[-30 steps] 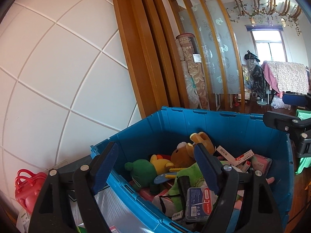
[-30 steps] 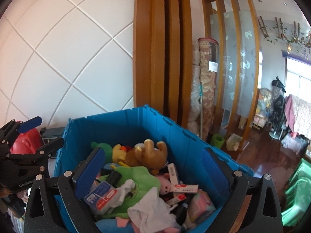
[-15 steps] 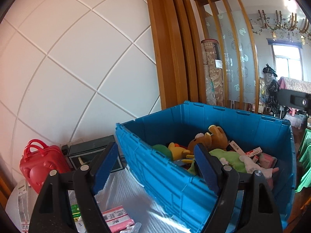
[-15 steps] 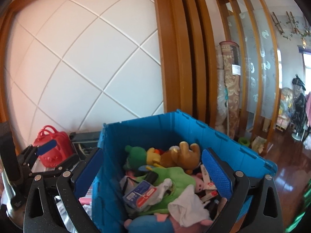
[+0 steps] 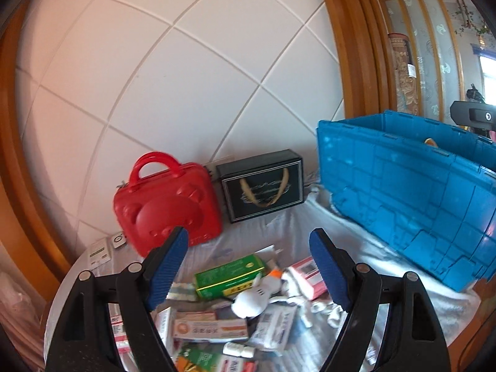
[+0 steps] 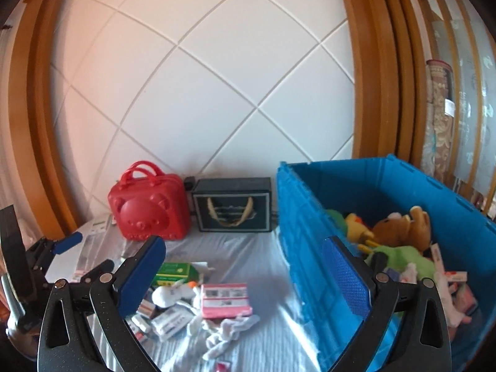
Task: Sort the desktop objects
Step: 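Bring both open tools back over the items on the bed, then grasp a white medicine box with the left tool while the right grasps the ointment tube box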
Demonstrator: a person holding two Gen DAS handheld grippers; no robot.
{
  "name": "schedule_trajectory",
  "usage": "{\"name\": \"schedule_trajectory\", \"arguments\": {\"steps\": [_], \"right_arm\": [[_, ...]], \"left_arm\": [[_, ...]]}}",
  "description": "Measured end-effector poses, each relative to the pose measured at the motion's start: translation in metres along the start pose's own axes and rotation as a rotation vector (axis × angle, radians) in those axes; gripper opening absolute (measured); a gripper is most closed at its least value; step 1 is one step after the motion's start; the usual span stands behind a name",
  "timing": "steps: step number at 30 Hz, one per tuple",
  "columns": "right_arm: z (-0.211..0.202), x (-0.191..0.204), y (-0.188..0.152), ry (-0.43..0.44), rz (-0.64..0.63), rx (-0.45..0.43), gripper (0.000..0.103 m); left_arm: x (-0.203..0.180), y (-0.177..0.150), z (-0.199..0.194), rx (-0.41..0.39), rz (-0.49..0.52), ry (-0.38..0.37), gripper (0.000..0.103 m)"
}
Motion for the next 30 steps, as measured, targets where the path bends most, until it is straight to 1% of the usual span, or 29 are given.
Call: {"name": "schedule_trajectory", "arguments": {"steps": [2,4,6,8,11,13,14,16,19,21,23,27,30], "right_arm": [[0.008,0.025,-0.015,0.026,0.009,0.02,0.103],[0.02,0.051,-0.032,0.059,0.009,0.056,0.103],[0.034,0.069,-0.05,0.086,0.007,0.096,0.103],[0.05,0.087,-0.069,0.129,0.005,0.144,0.103],[0.075,0.113,-0.096,0.24,-0.017,0.209,0.103],[0.098,0.133,-0.115,0.311,-0.084,0.259,0.103],[0.108,0.142,-0.124,0.35,-0.113,0.285,0.103],[0.127,0.166,-0.145,0.425,-0.185,0.342,0.102],[0.152,0.196,-0.178,0.523,-0.297,0.421,0.101],[0.167,0.212,-0.195,0.582,-0.368,0.457,0.1],[0.184,0.226,-0.21,0.636,-0.435,0.493,0.098],[0.222,0.244,-0.232,0.712,-0.511,0.554,0.095],[0.25,0.252,-0.247,0.743,-0.544,0.61,0.093]], "left_arm": [[0.028,-0.019,0.0,0.028,0.008,0.031,0.08],[0.049,-0.042,0.0,0.064,0.009,0.046,0.08],[0.066,-0.066,0.002,0.108,0.012,0.069,0.08],[0.078,-0.092,0.003,0.159,0.012,0.076,0.08],[0.09,-0.131,0.007,0.229,0.0,0.089,0.08],[0.099,-0.153,0.011,0.275,-0.035,0.106,0.08],[0.103,-0.162,0.015,0.289,-0.056,0.099,0.08],[0.107,-0.175,0.024,0.314,-0.069,0.102,0.08],[0.107,-0.188,0.038,0.337,-0.063,0.095,0.08],[0.108,-0.199,0.047,0.362,-0.064,0.083,0.08],[0.11,-0.209,0.058,0.391,-0.058,0.087,0.08],[0.125,-0.227,0.075,0.442,-0.082,0.096,0.08],[0.135,-0.237,0.085,0.478,-0.098,0.099,0.08]]}}
Point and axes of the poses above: each gripper's, at about its wrist camera, not at the fingertips, and z roughly the way its jaws point, x to its left, y to its top, the point moved 1 cm from there along z, roughly the way its jaws point, and after that the axes turned 11 degrees about -x, right-handed, at the moved point
